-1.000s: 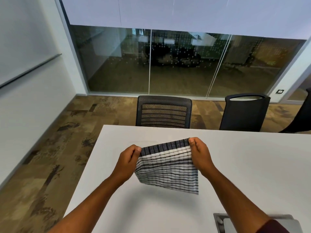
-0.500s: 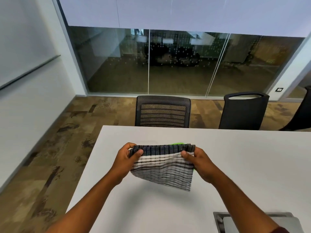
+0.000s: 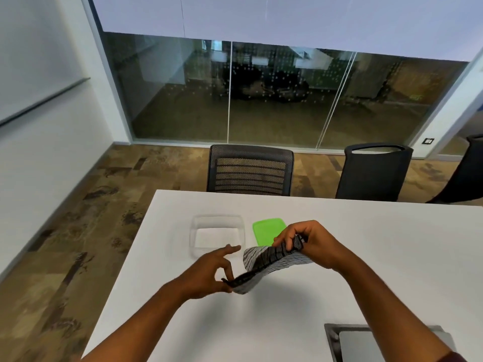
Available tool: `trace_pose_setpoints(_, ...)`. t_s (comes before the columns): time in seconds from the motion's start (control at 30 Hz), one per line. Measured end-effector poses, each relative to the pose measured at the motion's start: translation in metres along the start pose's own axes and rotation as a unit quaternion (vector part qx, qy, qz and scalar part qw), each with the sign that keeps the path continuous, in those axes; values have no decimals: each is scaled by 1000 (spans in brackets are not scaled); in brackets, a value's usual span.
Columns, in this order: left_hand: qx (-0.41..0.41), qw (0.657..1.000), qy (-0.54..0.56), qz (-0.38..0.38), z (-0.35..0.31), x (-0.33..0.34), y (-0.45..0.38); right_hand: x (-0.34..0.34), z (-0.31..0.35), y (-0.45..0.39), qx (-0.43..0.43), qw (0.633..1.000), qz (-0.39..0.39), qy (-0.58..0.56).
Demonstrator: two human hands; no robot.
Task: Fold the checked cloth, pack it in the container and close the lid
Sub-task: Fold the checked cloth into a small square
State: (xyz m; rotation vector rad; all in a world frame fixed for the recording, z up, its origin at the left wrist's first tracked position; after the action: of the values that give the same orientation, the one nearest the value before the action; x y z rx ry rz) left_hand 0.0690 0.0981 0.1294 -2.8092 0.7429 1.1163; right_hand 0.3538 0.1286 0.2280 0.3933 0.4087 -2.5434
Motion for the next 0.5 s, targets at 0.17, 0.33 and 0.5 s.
trace_pose_setpoints(0.17,27,996,-46,65,-14,22,-6,-1,7,7,26,998,61,10)
trace_pose_setpoints(0.33,26,998,-17,57,-27,45,0,-7,1,16,20,997,-44,61)
trace_pose_setpoints(0.5,-30,990,136,13,-32,55,8,-8,-9,27,21,989,-118,89)
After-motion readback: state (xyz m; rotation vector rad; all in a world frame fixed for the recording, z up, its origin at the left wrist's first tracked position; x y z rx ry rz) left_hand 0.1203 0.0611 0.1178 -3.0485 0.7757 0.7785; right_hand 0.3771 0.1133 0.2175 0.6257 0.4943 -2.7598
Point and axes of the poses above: each hand's wrist, its own y-axis away from the middle knuckle, its own x-axis out of the palm, z = x × y, the point moved 2 cm from there along -y, towards the middle knuckle, and after that the axes turned 9 degrees about -x, right-handed, at the moved point
